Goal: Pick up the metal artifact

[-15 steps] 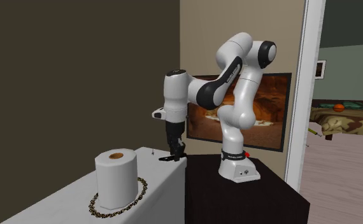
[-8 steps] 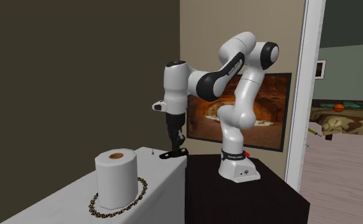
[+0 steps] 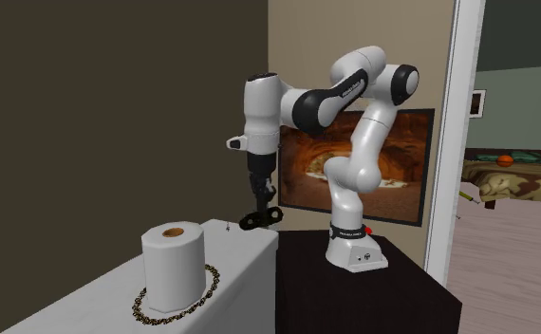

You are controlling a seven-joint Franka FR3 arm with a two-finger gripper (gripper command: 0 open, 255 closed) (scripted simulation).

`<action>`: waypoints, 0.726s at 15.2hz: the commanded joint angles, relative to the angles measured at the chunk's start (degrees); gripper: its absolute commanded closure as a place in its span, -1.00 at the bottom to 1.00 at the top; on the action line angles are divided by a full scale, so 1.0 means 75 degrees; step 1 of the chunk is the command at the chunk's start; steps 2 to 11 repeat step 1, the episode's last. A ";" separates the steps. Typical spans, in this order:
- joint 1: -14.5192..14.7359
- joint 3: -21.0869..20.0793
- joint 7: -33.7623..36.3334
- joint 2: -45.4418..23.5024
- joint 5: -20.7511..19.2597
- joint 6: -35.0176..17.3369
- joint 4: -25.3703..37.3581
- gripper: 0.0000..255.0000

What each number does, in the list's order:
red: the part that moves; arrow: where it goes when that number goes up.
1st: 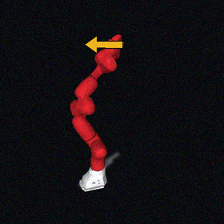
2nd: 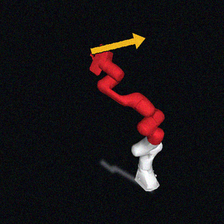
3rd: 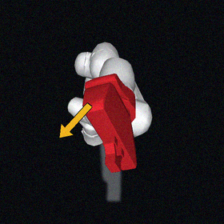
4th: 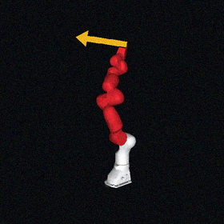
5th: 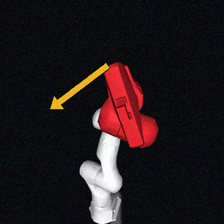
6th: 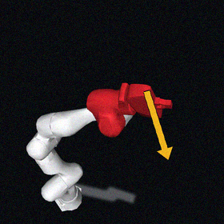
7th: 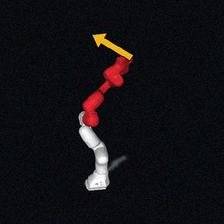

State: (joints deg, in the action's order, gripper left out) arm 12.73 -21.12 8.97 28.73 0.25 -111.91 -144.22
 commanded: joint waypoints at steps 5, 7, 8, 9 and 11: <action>-0.0002 -0.0003 0.0004 -0.0012 -0.0002 0.0060 0.0067 1.00; -0.0002 -0.0003 0.0004 -0.0012 -0.0002 0.0060 0.0067 1.00; -0.0002 -0.0003 0.0004 -0.0012 -0.0002 0.0060 0.0067 1.00; -0.0002 -0.0003 0.0004 -0.0012 -0.0002 0.0060 0.0067 1.00; -0.0002 -0.0003 0.0004 -0.0012 -0.0002 0.0060 0.0067 1.00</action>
